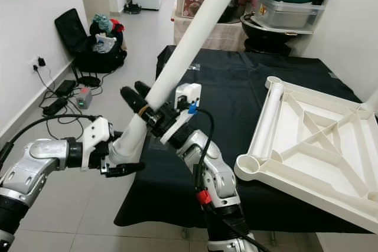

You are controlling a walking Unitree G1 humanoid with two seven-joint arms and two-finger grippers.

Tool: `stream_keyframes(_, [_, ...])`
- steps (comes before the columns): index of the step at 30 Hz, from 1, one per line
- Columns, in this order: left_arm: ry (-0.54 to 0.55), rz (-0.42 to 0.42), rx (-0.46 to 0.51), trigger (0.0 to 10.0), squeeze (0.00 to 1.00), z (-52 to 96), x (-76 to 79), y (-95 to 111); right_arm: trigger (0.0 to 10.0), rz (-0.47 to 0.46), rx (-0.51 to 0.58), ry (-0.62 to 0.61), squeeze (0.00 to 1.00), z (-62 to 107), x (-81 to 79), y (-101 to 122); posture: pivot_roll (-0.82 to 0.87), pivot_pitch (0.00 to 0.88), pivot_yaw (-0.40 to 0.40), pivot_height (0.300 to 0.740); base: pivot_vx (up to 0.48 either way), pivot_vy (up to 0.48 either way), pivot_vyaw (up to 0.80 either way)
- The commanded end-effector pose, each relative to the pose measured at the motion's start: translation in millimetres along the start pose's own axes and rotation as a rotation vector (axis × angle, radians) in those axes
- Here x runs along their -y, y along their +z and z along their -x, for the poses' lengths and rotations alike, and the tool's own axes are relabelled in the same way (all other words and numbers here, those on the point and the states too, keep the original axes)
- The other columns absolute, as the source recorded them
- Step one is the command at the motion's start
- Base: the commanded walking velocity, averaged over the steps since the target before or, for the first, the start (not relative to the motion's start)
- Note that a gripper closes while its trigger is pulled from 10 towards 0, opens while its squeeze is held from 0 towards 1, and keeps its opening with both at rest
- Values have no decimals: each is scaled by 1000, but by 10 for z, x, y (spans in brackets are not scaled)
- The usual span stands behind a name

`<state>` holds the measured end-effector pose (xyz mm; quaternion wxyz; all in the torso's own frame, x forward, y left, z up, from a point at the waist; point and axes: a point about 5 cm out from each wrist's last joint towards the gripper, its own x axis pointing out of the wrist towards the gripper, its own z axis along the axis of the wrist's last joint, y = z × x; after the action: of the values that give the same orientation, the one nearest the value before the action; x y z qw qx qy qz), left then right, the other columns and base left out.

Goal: Building children table

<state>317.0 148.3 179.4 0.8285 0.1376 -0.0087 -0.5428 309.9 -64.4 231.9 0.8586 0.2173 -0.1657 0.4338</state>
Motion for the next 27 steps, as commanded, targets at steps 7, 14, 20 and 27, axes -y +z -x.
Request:
stream_keyframes(7, [164, -45, 138, 10000, 1000, -57, -162, 253, 0, 193, -8, -234, 0, 77, 423, 207, 85, 0, -56, 740, 0, 0, 0])
stream_keyframes(14, [234, -18, 154, 10000, 0, -36, -186, 244, 0, 447, -90, -371, 0, 312, 798, 407, 82, 0, -61, 740, 0, 0, 0])
stream_keyframes(20, [300, 20, 145, 10000, 0, 20, -123, 115, 0, 597, -66, -560, 0, 757, 1172, 1057, 70, 0, -62, 740, 0, 0, 0])
stream_keyframes(27, [369, 39, 128, 10000, 0, 43, -134, 40, 0, 679, -126, -573, 0, 1010, 1227, 1266, 60, 0, -60, 740, 0, 0, 0])
